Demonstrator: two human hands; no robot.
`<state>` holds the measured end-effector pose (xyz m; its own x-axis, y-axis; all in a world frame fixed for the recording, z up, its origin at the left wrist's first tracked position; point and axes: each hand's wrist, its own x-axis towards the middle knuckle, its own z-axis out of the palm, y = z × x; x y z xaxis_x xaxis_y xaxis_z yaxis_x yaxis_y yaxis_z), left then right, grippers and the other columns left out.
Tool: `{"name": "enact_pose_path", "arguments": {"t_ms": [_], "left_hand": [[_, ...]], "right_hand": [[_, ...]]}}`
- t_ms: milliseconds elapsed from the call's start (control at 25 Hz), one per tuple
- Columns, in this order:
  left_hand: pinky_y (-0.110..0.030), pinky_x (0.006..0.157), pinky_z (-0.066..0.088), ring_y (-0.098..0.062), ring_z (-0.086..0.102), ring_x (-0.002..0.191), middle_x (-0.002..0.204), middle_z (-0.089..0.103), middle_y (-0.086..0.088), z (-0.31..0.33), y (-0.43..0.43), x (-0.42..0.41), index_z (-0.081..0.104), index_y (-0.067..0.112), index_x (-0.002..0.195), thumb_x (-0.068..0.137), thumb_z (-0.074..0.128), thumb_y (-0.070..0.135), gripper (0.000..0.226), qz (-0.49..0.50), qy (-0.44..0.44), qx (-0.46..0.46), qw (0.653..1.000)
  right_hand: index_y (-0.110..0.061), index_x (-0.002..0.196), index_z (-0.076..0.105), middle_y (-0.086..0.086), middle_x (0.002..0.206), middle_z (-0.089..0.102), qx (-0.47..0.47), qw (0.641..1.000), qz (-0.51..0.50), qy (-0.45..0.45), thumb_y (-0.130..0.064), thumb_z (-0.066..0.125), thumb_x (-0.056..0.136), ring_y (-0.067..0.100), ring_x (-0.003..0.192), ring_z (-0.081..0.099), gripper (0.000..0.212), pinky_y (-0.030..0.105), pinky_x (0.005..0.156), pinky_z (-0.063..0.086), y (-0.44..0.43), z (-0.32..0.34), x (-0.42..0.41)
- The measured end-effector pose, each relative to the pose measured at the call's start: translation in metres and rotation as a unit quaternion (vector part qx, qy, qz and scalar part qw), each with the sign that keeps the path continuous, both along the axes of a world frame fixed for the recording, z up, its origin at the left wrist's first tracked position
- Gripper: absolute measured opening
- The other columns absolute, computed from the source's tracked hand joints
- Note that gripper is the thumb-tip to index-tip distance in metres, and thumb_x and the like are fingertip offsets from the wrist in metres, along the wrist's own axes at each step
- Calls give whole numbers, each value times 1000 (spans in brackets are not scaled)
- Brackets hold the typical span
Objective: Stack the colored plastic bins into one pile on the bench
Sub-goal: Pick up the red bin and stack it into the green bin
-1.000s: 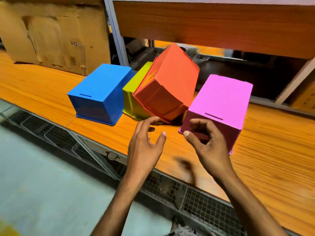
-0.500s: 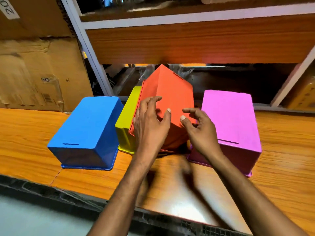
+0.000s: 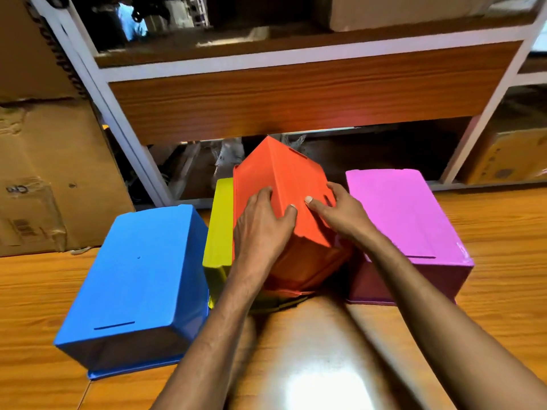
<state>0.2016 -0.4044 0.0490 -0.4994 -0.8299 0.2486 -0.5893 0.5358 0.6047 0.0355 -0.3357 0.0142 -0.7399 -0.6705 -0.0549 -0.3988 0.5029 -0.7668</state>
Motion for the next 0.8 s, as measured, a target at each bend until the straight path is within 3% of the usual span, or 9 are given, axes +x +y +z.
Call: {"name": "enact_pose_path", "arguments": {"t_ms": [160,280,360,440,560,680,800], "left_hand": [[-37,102,44,-27,56,131,144,58,-4,3,1,3,48,20,148,93,58,48,62,-6,19,1,1000],[-39,98,46,-31,59,125,137,64,-4,12,-3,9,51,22,146,95,56,44,56,7,37,6,999],[-40,98,49,-31,63,118,128,69,-3,22,-17,18,58,26,139,92,57,44,51,16,80,57,995],[-42,100,51,-23,67,112,116,74,5,40,-32,28,68,34,124,80,60,50,47,16,167,121,978],[-39,100,54,-8,69,98,100,75,13,65,-40,38,74,34,104,76,66,40,30,-1,297,165,941],[-32,91,55,-10,70,96,103,77,3,83,-31,43,74,23,114,82,69,27,33,-22,373,179,910],[-27,83,54,-9,69,92,109,76,-2,90,-19,41,71,17,123,91,69,19,32,-39,406,206,890]], "right_hand": [[-22,147,47,-2,140,60,-5,992,-25,-122,-79,65,69,24,121,62,98,45,105,50,-3,1,-1],[-18,142,52,3,136,61,-72,981,-50,-176,-45,81,76,21,115,64,77,39,99,53,0,10,0],[-12,137,56,5,127,63,-156,964,-55,-210,-13,79,83,14,102,66,58,20,79,56,7,29,2],[-4,136,56,6,120,63,-253,937,-52,-236,8,70,83,8,91,64,56,9,61,51,15,59,6],[8,130,59,10,105,69,-363,891,12,-273,14,63,83,18,94,67,47,18,72,56,27,100,9],[-10,115,72,7,110,77,-355,905,84,-218,6,63,84,15,100,72,35,25,86,55,44,122,15],[-16,137,60,1,124,74,-371,903,97,-194,-1,58,86,20,120,67,53,34,105,51,65,131,19]]}}
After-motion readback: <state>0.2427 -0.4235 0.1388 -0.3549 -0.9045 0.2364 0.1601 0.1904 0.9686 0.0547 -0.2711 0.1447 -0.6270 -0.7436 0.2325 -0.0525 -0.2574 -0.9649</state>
